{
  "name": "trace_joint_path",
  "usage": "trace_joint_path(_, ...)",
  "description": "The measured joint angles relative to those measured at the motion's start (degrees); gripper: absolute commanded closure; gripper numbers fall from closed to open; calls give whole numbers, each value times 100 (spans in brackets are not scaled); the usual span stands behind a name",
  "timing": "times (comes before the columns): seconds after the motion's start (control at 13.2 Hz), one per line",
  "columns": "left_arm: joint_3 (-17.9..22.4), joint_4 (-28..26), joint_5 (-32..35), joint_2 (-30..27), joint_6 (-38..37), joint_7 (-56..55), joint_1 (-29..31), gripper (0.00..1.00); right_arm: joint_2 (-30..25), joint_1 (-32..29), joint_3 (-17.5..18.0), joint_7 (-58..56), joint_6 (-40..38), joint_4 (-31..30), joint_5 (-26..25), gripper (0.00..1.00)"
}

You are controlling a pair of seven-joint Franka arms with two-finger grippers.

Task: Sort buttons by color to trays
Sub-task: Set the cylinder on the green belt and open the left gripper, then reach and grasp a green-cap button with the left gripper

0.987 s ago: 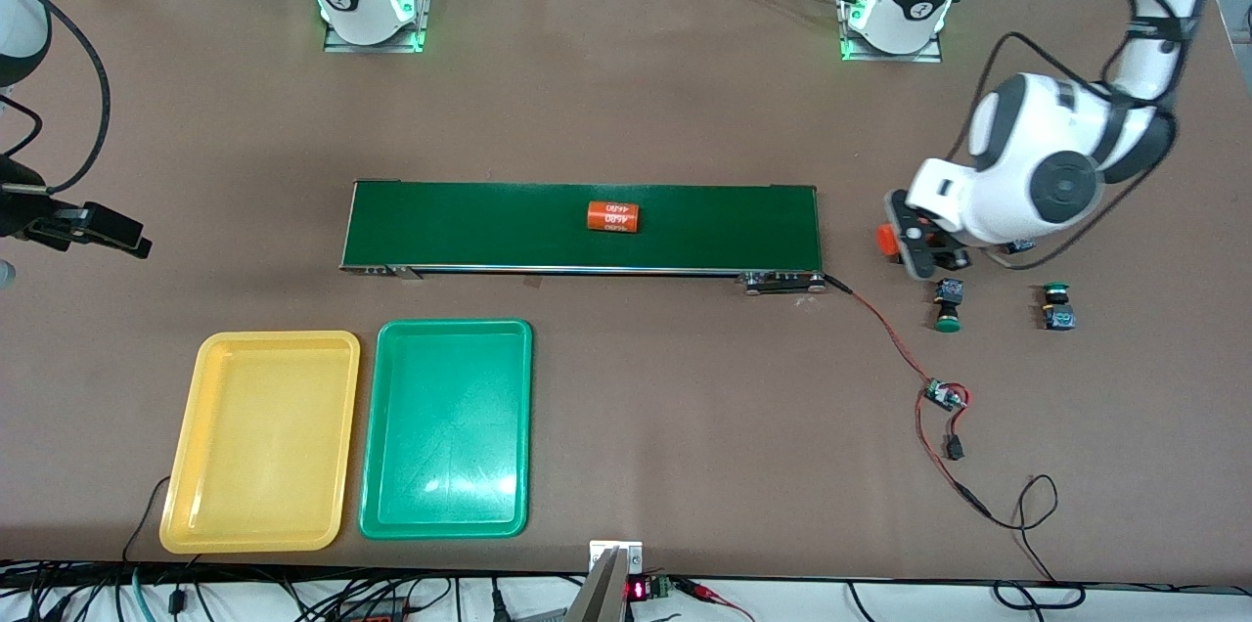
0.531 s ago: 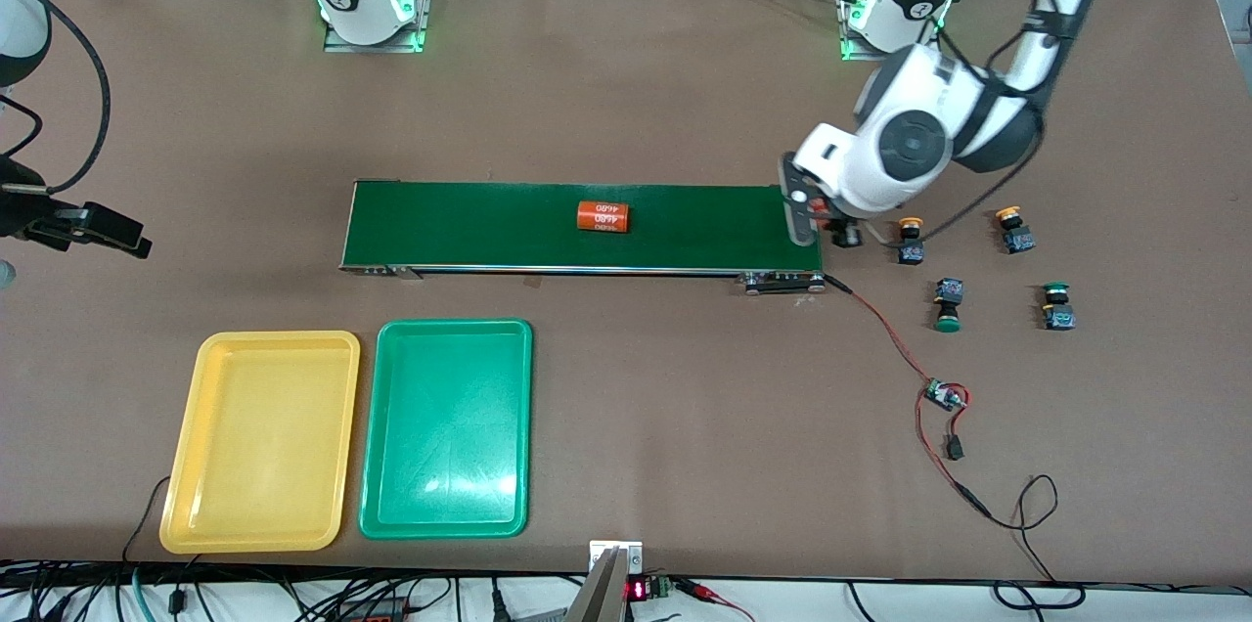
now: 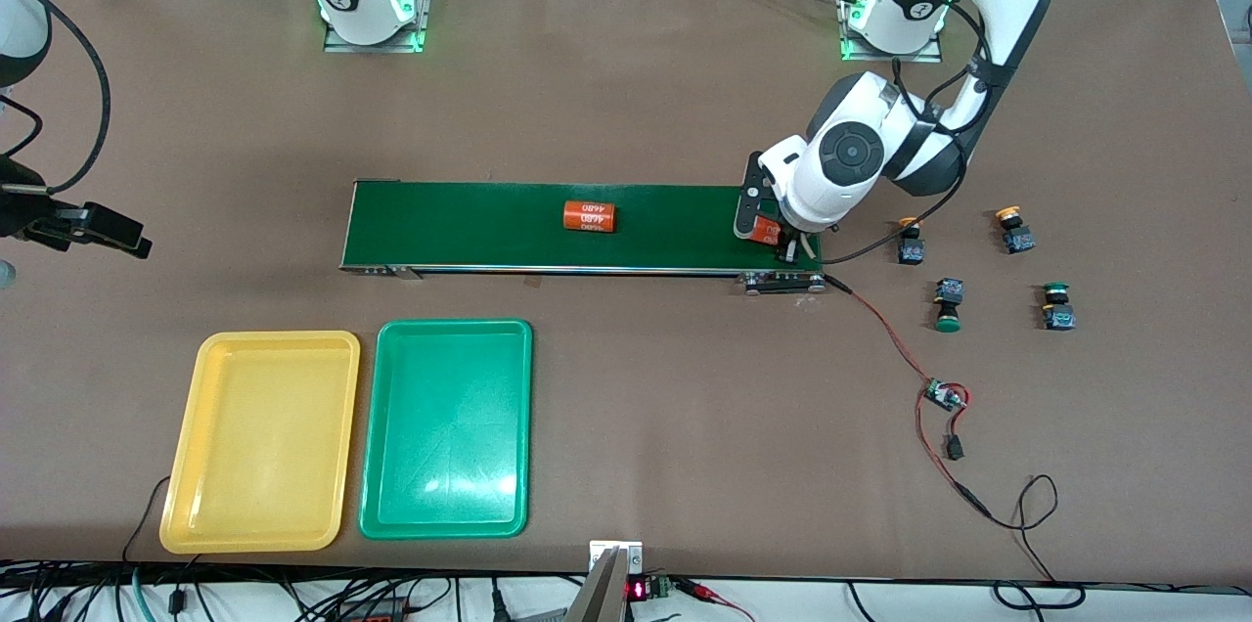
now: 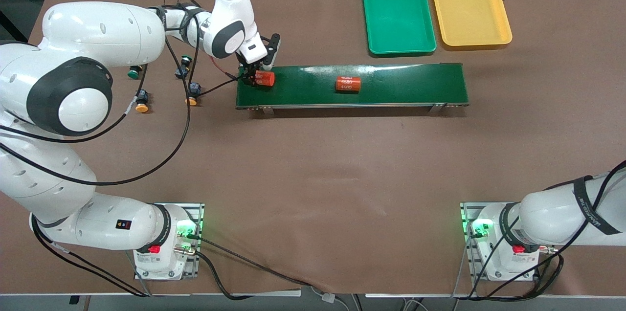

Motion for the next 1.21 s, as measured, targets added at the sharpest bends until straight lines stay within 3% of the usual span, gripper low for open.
trace_joint_path(0.08,-52,0,0,14,0,0,-3,79,0,0,0,0,0,0,0,0)
trace_joint_path(0.15,-84,-1,0,20,0,0,-4,26,0,0,0,0,0,0,0,0)
trace_joint_path(0.23,-93,-2,1,19,-1,-1,-4,0,0,0,0,0,0,0,0,0)
trace_joint_path(0.46,-92,43,0,-33,-1,-2,6,0,0,0,0,0,0,0,0,0)
trace_joint_path(0.68,-23,222,-16,-408,-3,-31,439,0,0,-1,1,0,1,0,1,0)
trace_joint_path(1.06,1053,298,-107,-304,295,-26,995,0,0,-4,1,0,1,0,1,0)
trace_joint_path(1.21,1323,297,-242,-226,336,-685,1081,0,0,-4,1,0,1,0,1,0)
